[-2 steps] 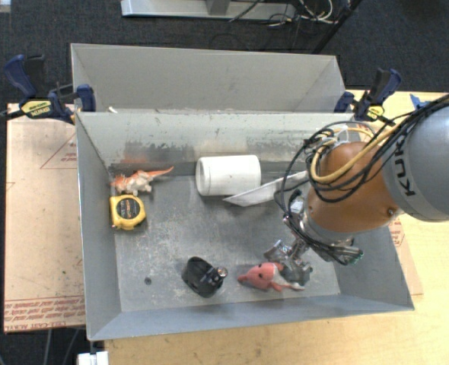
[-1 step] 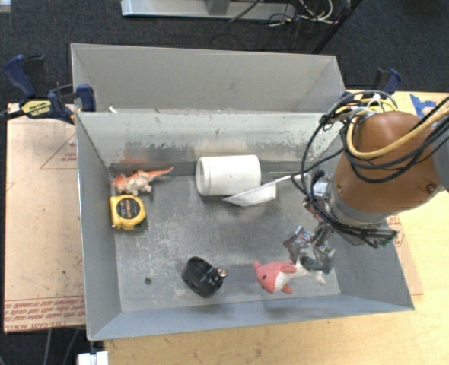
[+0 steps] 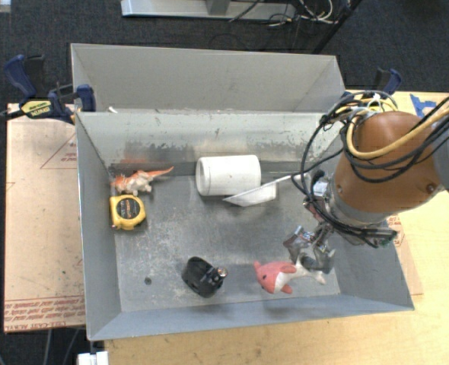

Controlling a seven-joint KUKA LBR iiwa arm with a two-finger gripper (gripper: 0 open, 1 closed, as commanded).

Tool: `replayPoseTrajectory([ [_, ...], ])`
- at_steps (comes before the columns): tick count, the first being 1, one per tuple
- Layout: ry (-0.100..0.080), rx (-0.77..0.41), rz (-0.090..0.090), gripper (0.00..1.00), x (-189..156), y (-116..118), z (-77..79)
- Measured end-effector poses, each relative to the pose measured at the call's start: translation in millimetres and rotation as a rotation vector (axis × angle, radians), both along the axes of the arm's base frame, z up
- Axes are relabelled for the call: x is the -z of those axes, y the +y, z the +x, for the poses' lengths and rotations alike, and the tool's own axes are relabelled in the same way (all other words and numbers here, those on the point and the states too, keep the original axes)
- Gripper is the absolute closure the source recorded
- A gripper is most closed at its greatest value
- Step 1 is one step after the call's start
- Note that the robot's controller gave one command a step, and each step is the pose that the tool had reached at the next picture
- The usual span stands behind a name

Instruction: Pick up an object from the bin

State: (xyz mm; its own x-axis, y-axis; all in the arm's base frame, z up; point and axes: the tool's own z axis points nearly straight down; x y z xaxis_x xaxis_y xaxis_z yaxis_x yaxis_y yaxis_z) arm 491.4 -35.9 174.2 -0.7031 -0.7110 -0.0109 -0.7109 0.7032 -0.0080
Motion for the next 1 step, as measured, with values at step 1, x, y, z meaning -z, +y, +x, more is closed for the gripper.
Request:
replayPoseTrajectory([
  [1,0.004,0.000,0.001,1.00,-34.0,7.7,-1.6],
])
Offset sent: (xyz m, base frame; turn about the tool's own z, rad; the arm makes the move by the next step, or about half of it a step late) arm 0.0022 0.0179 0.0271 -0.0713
